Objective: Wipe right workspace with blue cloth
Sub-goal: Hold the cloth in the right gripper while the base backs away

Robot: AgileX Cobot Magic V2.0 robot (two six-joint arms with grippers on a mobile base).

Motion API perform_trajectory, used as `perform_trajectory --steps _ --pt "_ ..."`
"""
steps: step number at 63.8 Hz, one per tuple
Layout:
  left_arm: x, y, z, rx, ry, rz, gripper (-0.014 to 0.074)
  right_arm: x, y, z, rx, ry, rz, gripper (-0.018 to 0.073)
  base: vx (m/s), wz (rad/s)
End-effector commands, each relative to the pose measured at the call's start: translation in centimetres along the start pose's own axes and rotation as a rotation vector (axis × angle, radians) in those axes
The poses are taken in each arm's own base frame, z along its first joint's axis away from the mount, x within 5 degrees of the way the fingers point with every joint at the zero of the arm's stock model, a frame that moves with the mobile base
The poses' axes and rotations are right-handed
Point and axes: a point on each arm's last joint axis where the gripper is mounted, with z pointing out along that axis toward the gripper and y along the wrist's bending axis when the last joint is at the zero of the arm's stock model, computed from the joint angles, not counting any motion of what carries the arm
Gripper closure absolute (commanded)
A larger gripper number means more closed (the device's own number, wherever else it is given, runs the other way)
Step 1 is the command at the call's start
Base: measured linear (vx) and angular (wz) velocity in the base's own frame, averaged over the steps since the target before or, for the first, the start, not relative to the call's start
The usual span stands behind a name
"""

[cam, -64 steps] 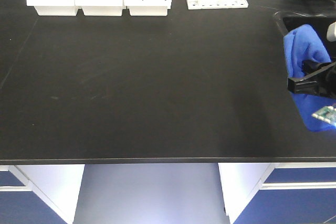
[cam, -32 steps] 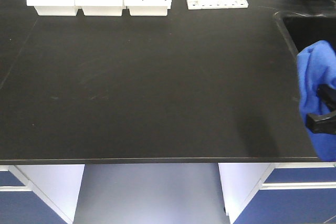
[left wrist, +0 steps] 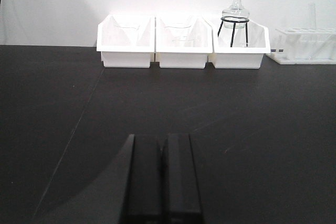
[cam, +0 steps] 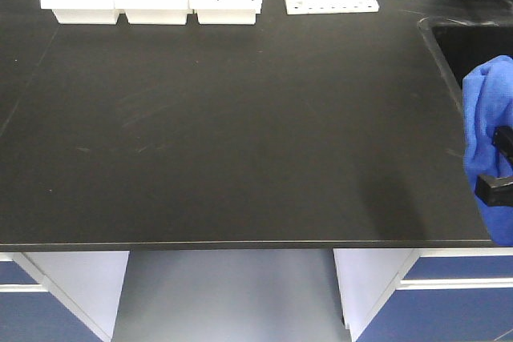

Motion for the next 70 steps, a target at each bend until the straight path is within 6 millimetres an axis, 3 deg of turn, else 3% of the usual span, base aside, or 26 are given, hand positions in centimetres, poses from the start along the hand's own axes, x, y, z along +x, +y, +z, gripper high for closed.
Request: perform_trajectory --steps 1,70 --pt "0.2 -0.13 0.05 0.019 -0.067 -0.007 0.0602 -1.6 0.04 -0.41 -0.009 -0.105 -0.018 0.0564 0.0 0.0" --pt "0.2 -0.13 0.05 0.019 -0.067 -0.007 0.0602 -1.6 0.04 -0.4 -0.009 -0.104 -0.018 0.0564 -0.05 0.0"
